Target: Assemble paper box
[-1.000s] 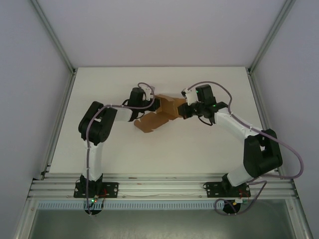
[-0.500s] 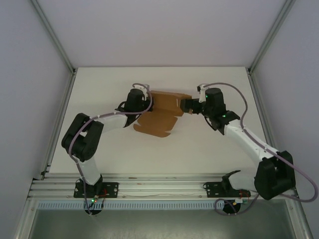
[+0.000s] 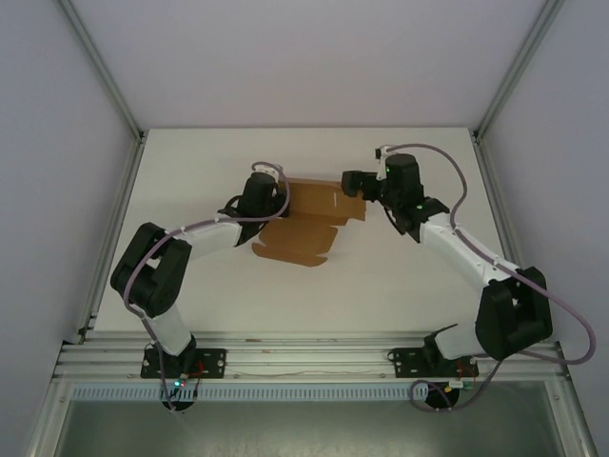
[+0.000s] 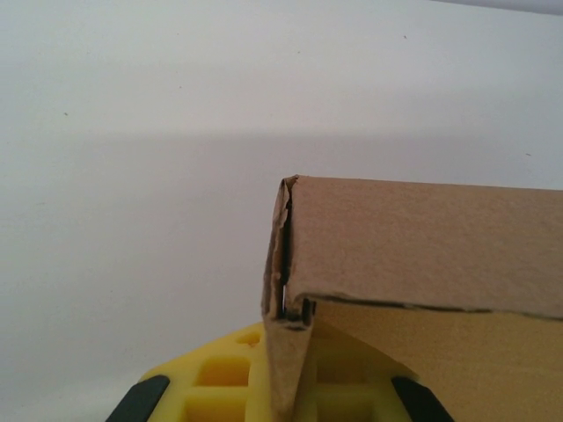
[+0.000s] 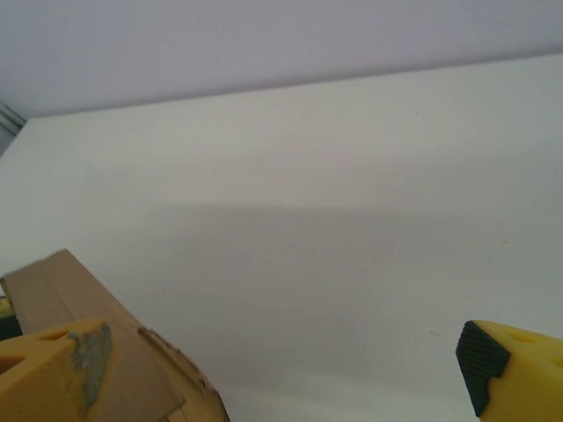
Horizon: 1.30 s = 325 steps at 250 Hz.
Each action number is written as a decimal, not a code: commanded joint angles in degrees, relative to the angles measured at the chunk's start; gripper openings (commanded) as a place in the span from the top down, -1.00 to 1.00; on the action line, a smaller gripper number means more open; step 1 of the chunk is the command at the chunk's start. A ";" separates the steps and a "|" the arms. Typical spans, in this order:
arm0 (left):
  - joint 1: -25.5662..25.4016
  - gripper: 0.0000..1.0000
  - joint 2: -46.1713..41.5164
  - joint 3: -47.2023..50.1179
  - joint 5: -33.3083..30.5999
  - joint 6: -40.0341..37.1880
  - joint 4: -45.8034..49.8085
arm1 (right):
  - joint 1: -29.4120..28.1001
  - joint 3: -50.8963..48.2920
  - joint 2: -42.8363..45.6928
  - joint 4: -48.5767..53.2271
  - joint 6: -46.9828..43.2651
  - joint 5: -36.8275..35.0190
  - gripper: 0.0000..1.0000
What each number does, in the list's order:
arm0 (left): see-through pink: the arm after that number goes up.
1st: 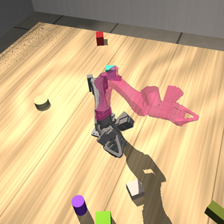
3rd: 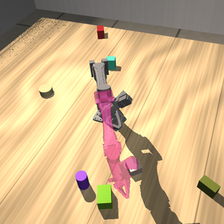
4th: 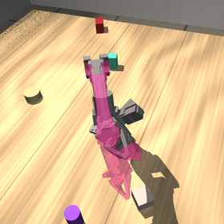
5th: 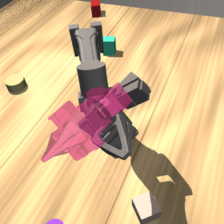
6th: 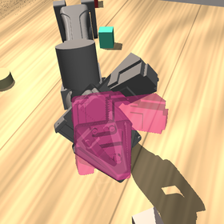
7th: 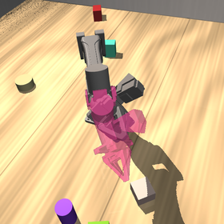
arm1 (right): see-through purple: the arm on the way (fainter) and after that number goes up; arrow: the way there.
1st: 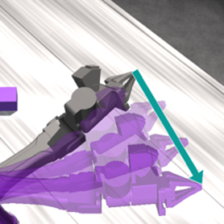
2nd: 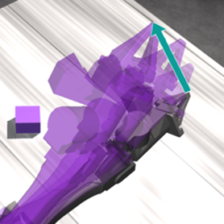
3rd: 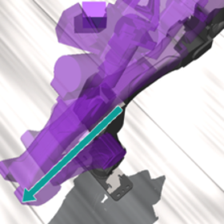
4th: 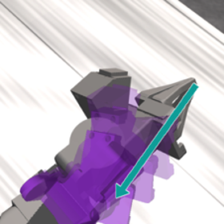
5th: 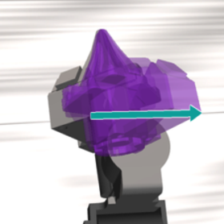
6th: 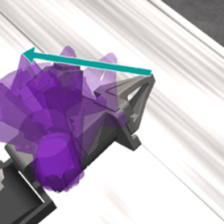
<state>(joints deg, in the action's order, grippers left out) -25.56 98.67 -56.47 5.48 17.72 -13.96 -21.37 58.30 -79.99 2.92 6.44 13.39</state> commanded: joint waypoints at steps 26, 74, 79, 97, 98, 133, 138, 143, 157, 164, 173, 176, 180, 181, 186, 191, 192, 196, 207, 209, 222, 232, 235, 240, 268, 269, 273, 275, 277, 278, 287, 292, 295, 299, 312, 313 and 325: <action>-0.37 1.00 -2.52 -1.52 -1.11 0.46 2.33 | -1.29 0.33 -4.36 -2.13 -0.93 4.86 -0.99; -0.37 1.00 -3.27 -2.39 -0.68 0.69 3.24 | -4.07 3.13 -9.87 -5.03 -2.48 3.81 -0.99; -0.36 1.00 -3.24 -2.57 -0.54 0.74 3.40 | -4.36 3.38 -10.30 -5.59 -2.54 3.56 -0.99; -0.50 1.00 -3.32 -3.03 0.06 0.70 3.83 | -5.37 3.76 -11.70 -9.01 -2.14 0.73 -0.99; -0.48 1.00 -3.32 -3.03 0.06 0.63 3.80 | -5.41 3.80 -11.78 -9.01 -2.09 0.53 -0.99; -0.63 1.00 -3.30 -3.42 -1.17 0.76 4.69 | -6.91 3.42 -13.26 -16.50 2.54 -8.16 -0.99; -0.72 1.00 -3.40 -3.47 -1.56 0.91 5.00 | -7.09 3.28 -13.23 -17.04 3.53 -10.38 -1.00; -0.74 1.00 -3.53 -3.59 -1.87 1.11 5.32 | -7.26 3.17 -13.24 -17.39 4.34 -12.58 -0.99; -0.84 1.00 -3.90 -3.72 -3.32 1.82 6.10 | -7.76 2.65 -12.57 -17.67 5.15 -17.24 -0.99; -0.83 1.00 -4.22 -3.78 -4.14 2.40 6.45 | -8.12 2.14 -11.92 -17.75 6.31 -20.62 -0.99; -0.85 1.00 -4.57 -3.82 -4.91 2.71 6.81 | -8.18 0.98 -10.86 -18.09 7.18 -23.21 -0.99; -0.82 1.00 -4.73 -3.77 -5.06 2.77 6.95 | -8.20 0.61 -10.48 -18.20 7.26 -23.57 -0.99; -0.85 1.00 -4.87 -3.76 -5.33 2.87 7.15 | -8.14 -0.03 -9.92 -18.29 7.36 -24.05 -0.99; -0.83 1.00 -4.97 -3.83 -5.40 2.90 7.17 | -8.15 -0.21 -9.75 -18.34 7.36 -24.17 -0.99; -0.81 1.00 -5.13 -3.90 -5.69 3.00 7.39 | -8.25 -0.84 -8.95 -18.42 7.30 -24.44 -0.99; -0.85 1.00 -5.32 -3.85 -5.91 3.11 7.38 | -8.24 -1.59 -8.16 -18.29 6.82 -24.13 -0.99; -0.87 1.00 -5.37 -3.84 -5.96 3.11 7.55 | -8.20 -1.73 -7.94 -18.21 6.65 -24.07 -0.99; -0.84 1.00 -5.48 -3.87 -6.16 3.15 7.83 | -8.21 -2.19 -7.29 -17.94 6.05 -23.57 -0.99; -0.84 1.00 -5.85 -3.86 -6.72 3.12 8.13 | -8.20 -3.08 -5.35 -15.72 4.35 -21.84 -0.99; -0.86 1.00 -5.92 -3.86 -6.82 3.05 8.15 | -8.15 -3.14 -4.98 -15.19 4.02 -21.41 -0.99; -0.83 1.00 -6.13 -3.82 -7.13 2.99 8.37 | -8.14 -3.61 -2.77 -10.62 1.65 -17.82 -0.99; -0.83 1.00 -6.28 -3.82 -7.56 2.85 8.66 | -8.11 -3.77 -1.17 -6.55 0.42 -15.80 -0.99; -0.81 1.00 -6.30 -3.90 -7.58 2.85 8.73 | -8.12 -3.84 -0.68 -5.35 0.20 -15.46 -0.99; -0.87 1.00 -6.38 -3.97 -7.63 2.81 8.91 | -8.02 -3.97 0.04 -3.41 0.10 -15.03 -0.99; -0.88 1.00 -7.21 -3.24 -7.53 1.81 7.98 | -6.53 -5.80 3.51 4.42 1.24 -13.87 -0.99; -0.84 1.00 -7.28 -3.14 -7.47 1.76 7.85 | -6.43 -5.90 3.61 4.62 1.24 -13.86 -0.99; -0.86 1.00 -7.40 -3.00 -7.45 1.73 7.61 | -6.12 -6.17 3.95 5.51 1.56 -13.92 -0.99; -0.82 1.00 -7.43 -2.85 -7.53 1.54 7.49 | -5.96 -6.31 4.13 5.87 1.74 -13.94 -0.99; -0.81 1.00 -7.53 -2.81 -7.53 1.42 7.40 | -5.79 -6.46 4.36 6.22 1.87 -13.90 -0.99; -0.81 1.00 -7.53 -2.79 -7.51 1.39 7.38 | -5.70 -6.58 4.47 6.40 1.98 -13.82 -0.99; -0.81 1.00 -7.77 -2.64 -7.57 1.03 7.26 | -4.80 -7.44 5.27 7.47 2.33 -13.05 -0.99; -0.83 1.00 -7.80 -2.73 -7.69 0.70 7.35 | -4.29 -7.94 5.75 8.03 2.63 -12.57 -0.99; -0.81 1.00 -7.84 -2.79 -7.75 0.52 7.54 | -3.96 -8.13 5.99 8.28 2.82 -12.33 -0.99; -0.81 1.00 -7.78 -2.95 -7.78 0.33 7.79 | -3.67 -8.43 6.26 8.48 3.07 -11.98 -1.00; -0.84 1.00 -7.79 -3.37 -7.93 -0.07 8.56 | -2.75 -9.73 7.12 8.30 3.11 -9.32 -0.99; -0.86 1.00 -7.79 -3.42 -7.93 -0.10 8.62 | -2.69 -9.76 7.16 8.27 3.04 -9.07 -0.99; -0.84 1.00 -7.79 -3.64 -7.98 -0.27 8.93 | -2.07 -10.43 7.21 7.86 2.79 -7.05 -0.99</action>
<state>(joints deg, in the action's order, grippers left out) -26.15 93.17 -59.00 -0.62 19.07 -6.59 -24.99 50.15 -73.76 6.09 8.84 1.17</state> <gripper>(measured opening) 0.059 0.997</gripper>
